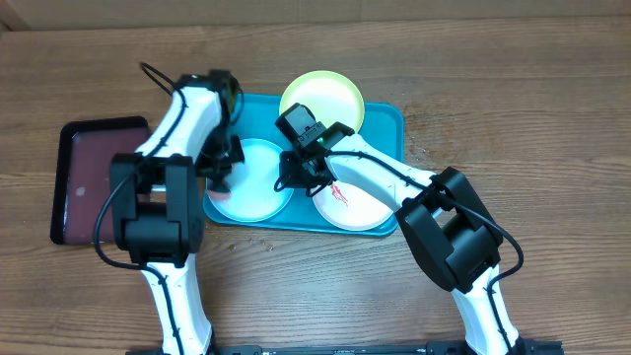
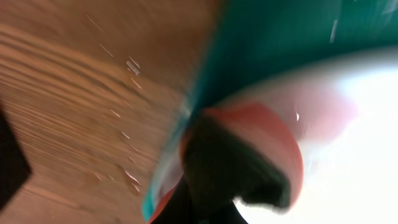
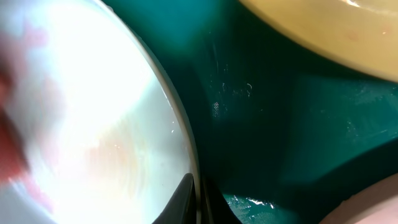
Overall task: Clean dirty plates on tray and stack at the side
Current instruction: 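Carry the sponge left to the water tray with the left gripper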
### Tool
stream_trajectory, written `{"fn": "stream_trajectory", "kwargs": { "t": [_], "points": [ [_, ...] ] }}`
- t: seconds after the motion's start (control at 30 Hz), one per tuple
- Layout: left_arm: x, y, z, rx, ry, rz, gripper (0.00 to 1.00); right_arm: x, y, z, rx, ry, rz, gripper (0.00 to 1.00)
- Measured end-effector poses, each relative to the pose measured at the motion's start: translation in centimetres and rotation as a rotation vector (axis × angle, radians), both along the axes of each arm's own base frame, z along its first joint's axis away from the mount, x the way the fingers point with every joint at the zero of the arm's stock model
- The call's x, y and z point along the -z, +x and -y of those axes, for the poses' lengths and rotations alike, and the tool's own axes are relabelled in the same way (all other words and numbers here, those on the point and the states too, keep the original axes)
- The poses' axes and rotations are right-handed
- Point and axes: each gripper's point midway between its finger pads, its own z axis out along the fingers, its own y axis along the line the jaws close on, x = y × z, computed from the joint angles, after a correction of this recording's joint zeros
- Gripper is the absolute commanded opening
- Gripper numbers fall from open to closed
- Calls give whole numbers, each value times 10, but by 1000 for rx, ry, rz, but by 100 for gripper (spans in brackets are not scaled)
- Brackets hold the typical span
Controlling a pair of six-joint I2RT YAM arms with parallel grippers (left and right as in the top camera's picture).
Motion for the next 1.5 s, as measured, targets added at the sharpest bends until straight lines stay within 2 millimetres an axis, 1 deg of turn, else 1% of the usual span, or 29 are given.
{"fn": "stream_trajectory", "kwargs": {
  "t": [0.07,0.1,0.2,0.3,0.4,0.47,0.5,0.7,0.77,0.83,0.9,0.97,1.03,1.13,1.27,1.33,1.43,1.5],
  "points": [
    [-4,11,1,-8,-21,39,4,0,0,0,0,1,0,4],
    [-3,15,5,-1,-49,51,4,0,0,0,1,0,0,4],
    [-1,20,25,35,-163,66,5,0,0,0,0,0,0,4],
    [2,24,50,77,-289,84,4,0,0,0,0,1,0,4],
    [9,19,72,113,-376,76,4,0,0,0,0,1,1,4],
    [15,13,82,130,-406,64,4,0,0,0,0,0,1,4],
    [18,11,84,137,-411,61,4,0,0,0,0,-1,-1,4],
    [18,5,89,205,-459,58,4,0,0,0,0,-2,-1,4],
    [17,-3,88,232,-464,25,4,0,0,0,1,-2,-1,4],
    [16,-17,80,231,-426,-34,4,0,0,0,1,-2,-1,4],
    [15,-29,64,209,-336,-94,4,0,0,0,0,0,0,4],
    [11,-38,40,167,-205,-148,4,0,0,0,0,0,1,4],
    [5,-41,17,116,-86,-172,4,0,0,0,0,1,1,4],
    [-9,-29,-6,46,19,-140,4,-1,2,-1,-1,6,7,4],
    [-31,1,-22,-26,85,-13,4,-1,2,-2,-14,5,14,4],
    [-45,15,-28,-63,97,61,4,-3,3,-3,-23,4,20,4],
    [-75,32,-37,-112,87,199,4,-12,8,1,-28,-32,42,4],
    [-101,37,-50,-172,58,293,4,-19,12,5,-27,-76,63,4]
  ]
}}
